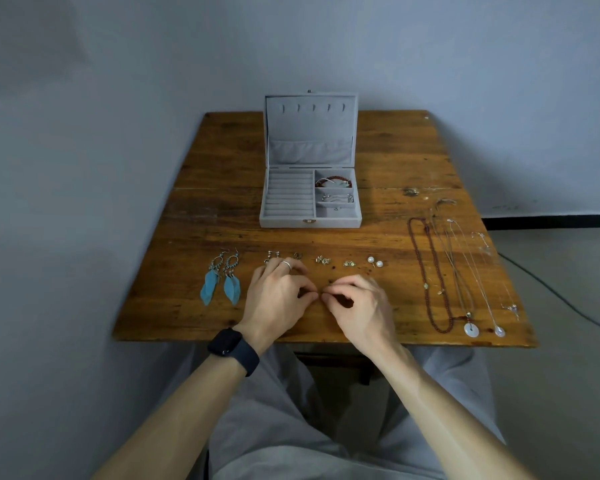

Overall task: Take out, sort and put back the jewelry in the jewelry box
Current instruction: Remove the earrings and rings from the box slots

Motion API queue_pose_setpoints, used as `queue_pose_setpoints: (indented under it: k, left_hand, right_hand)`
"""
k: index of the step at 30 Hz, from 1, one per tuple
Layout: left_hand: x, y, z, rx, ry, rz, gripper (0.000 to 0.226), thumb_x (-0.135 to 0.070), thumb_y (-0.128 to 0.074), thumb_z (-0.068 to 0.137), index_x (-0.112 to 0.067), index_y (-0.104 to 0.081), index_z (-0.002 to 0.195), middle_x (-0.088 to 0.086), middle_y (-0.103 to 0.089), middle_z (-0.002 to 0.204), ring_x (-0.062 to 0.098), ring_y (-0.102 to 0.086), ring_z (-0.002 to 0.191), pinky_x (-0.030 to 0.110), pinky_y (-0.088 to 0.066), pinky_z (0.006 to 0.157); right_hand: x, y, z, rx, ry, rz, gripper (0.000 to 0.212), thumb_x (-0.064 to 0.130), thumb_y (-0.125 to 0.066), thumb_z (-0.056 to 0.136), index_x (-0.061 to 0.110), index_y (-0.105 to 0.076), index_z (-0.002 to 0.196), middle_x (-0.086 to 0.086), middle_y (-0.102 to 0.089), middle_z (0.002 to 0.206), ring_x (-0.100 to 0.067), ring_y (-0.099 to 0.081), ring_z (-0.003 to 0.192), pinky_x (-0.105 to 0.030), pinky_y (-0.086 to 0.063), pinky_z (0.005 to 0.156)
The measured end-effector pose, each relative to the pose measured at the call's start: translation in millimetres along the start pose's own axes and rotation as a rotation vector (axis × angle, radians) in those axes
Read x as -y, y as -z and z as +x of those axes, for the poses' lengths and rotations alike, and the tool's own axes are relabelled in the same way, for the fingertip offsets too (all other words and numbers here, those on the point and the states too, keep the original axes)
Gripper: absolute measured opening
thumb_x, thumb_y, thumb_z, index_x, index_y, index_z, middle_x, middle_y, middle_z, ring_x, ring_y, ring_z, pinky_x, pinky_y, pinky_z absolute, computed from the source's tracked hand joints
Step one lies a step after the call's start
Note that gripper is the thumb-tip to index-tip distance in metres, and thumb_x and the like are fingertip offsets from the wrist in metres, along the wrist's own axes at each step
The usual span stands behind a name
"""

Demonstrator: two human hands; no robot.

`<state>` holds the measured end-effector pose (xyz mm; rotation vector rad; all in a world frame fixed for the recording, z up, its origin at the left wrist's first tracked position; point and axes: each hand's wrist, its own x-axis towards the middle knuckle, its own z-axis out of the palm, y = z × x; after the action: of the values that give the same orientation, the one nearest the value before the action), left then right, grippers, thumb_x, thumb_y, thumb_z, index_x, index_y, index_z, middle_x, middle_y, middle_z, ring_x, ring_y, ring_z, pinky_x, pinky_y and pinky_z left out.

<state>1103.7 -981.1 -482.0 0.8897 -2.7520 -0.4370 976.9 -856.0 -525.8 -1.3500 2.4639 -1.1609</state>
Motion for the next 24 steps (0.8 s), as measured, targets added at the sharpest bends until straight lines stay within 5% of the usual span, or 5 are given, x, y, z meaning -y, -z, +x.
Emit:
queue_pose_setpoints:
  k: [13, 19, 24]
  left_hand:
    - [1.8, -1.0, -1.3, 0.000, -0.009, 0.006, 0.018, -0.045, -0.066, 0.091, -0.036, -0.075, 0.104, -0.011, -0.057, 0.126, 0.013, -0.044, 0.126, 0.036, -0.031, 0.108]
    - [8.5, 20.9, 13.4, -0.054, -0.010, -0.005, 0.024, -0.049, -0.065, 0.091, -0.037, -0.069, 0.112, -0.012, -0.058, 0.123, 0.011, -0.047, 0.122, 0.036, -0.034, 0.105]
    - [11.7, 48.5, 53.7, -0.121, -0.002, -0.015, 0.033, -0.045, -0.062, 0.094, -0.034, -0.064, 0.125, -0.004, -0.063, 0.126, 0.018, -0.052, 0.121, 0.043, -0.045, 0.103]
  right_hand:
    - [0.4, 2.6, -1.1, 0.034, -0.013, 0.014, 0.018, 0.031, -0.078, 0.084, 0.026, -0.079, 0.101, 0.016, -0.065, 0.104, -0.005, -0.058, 0.097, -0.030, -0.049, 0.089]
    - [3.7, 32.2, 17.7, 0.098, -0.025, 0.120, 0.025, 0.025, -0.076, 0.086, 0.025, -0.076, 0.111, 0.016, -0.064, 0.110, 0.005, -0.061, 0.087, -0.004, -0.046, 0.075]
    - [10.2, 62.1, 63.2, 0.053, 0.044, 0.101, 0.018, 0.023, -0.071, 0.091, 0.025, -0.075, 0.108, 0.013, -0.067, 0.106, -0.001, -0.063, 0.090, -0.011, -0.049, 0.075]
